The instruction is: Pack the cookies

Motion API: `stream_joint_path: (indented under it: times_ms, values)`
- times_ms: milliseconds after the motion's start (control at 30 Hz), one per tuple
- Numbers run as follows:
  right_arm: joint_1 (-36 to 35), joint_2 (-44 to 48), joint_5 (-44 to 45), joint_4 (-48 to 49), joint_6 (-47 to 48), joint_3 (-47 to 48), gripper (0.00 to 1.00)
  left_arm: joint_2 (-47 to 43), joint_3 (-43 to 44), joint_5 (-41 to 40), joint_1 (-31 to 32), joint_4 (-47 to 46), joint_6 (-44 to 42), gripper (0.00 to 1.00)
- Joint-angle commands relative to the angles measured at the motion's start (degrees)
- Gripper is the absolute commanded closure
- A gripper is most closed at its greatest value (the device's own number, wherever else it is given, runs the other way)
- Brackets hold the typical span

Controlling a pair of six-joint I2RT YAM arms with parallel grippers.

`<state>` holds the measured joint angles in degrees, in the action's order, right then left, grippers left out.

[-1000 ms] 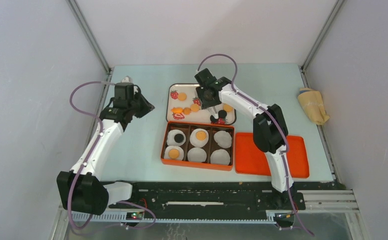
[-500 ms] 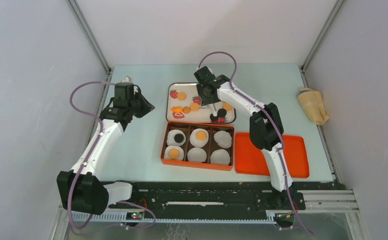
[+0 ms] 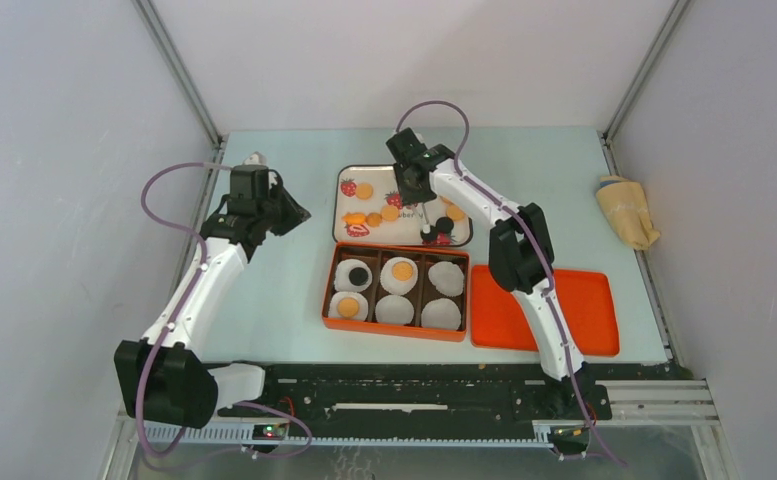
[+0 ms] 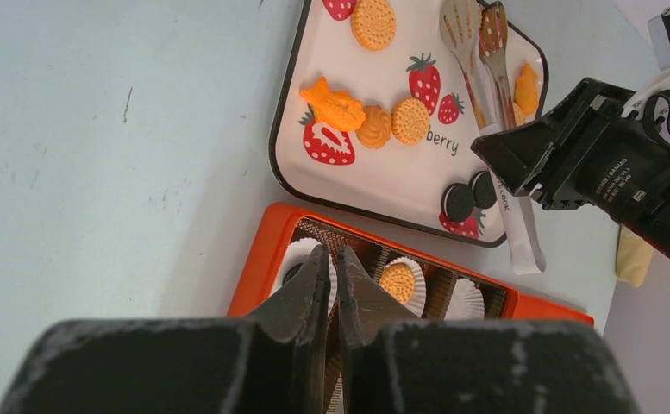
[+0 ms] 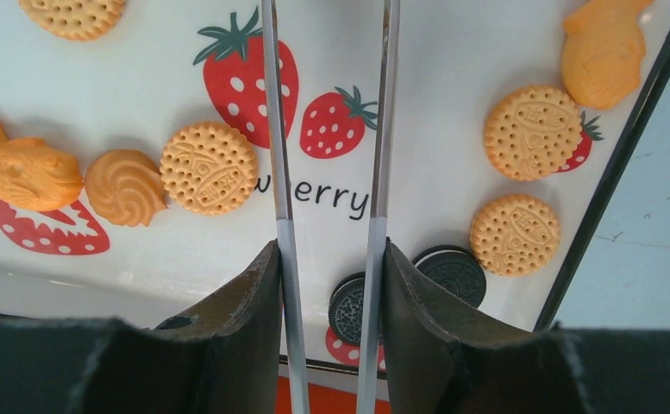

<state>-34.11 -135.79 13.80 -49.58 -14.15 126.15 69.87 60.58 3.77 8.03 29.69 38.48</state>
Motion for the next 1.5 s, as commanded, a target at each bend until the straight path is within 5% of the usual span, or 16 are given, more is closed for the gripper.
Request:
stream_joint_path:
  times_ms: [0, 200, 467, 800, 1167, 1467]
  values:
    - [0.98, 3.32, 1.22, 1.18, -1.13, -1.01, 0.7, 0.2, 3.58, 1.5, 0.32, -1.68, -1.04, 0.89]
    - [-0.15, 13.34, 2.79, 3.55, -0.48, -7.82, 0.79, -1.2, 3.32, 1.05, 0.32, -1.43, -1.13, 0.89]
    - [-4.7, 36.41, 2.37, 6.38, -1.0, -28.55, 0.81, -2.5, 2.81, 0.8, 0.32, -1.22, -0.47, 0.89]
    - [-21.13, 62.04, -1.68, 0.27, -6.2, -50.4, 0.8, -2.99, 2.35, 0.73, 0.62, -1.19, 0.14, 0.89]
    - [-38.18, 60.52, 2.81, -2.91, -17.71, -56.27, 0.8, -4.06, 2.09, -0.55, 2.51, -0.74, 0.15, 0.9]
    - [-42.29, 55.9, 5.74, -5.06, -20.24, -56.8, 0.75, -5.82, 1.74, -0.93, 2.51, -0.35, -0.07, 0.89]
